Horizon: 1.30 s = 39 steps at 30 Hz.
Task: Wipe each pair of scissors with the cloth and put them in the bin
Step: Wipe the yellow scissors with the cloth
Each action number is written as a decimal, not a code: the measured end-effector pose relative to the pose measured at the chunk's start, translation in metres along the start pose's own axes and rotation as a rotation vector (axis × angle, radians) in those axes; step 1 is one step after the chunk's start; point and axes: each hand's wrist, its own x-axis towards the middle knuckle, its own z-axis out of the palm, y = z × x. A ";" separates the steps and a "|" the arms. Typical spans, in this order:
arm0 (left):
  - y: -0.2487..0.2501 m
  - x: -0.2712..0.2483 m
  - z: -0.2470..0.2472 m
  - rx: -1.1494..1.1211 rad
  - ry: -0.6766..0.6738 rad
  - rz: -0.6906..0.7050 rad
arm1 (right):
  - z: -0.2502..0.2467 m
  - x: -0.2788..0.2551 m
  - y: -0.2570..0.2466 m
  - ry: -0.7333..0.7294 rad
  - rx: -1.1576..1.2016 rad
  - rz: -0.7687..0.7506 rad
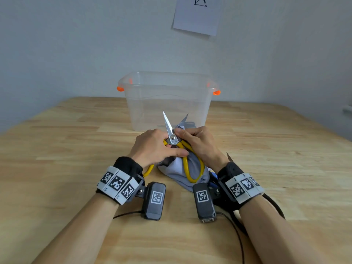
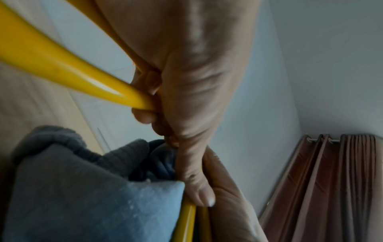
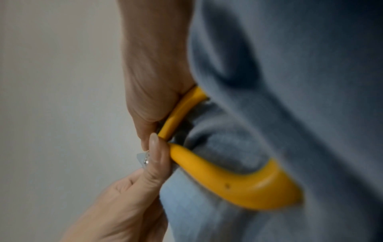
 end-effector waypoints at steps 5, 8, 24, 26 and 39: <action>0.003 -0.002 0.000 0.030 -0.023 -0.006 | 0.001 0.003 0.001 0.060 0.050 -0.028; 0.001 -0.002 0.001 0.034 -0.035 -0.001 | 0.003 0.003 0.002 0.057 0.113 0.002; 0.000 0.000 -0.001 0.047 -0.060 -0.037 | 0.006 0.001 -0.001 0.000 -0.010 0.133; 0.001 0.000 -0.001 0.068 -0.053 -0.038 | 0.006 0.003 0.001 0.040 0.026 0.104; -0.002 -0.001 -0.001 0.046 -0.064 -0.052 | 0.007 -0.002 -0.006 -0.110 0.028 0.284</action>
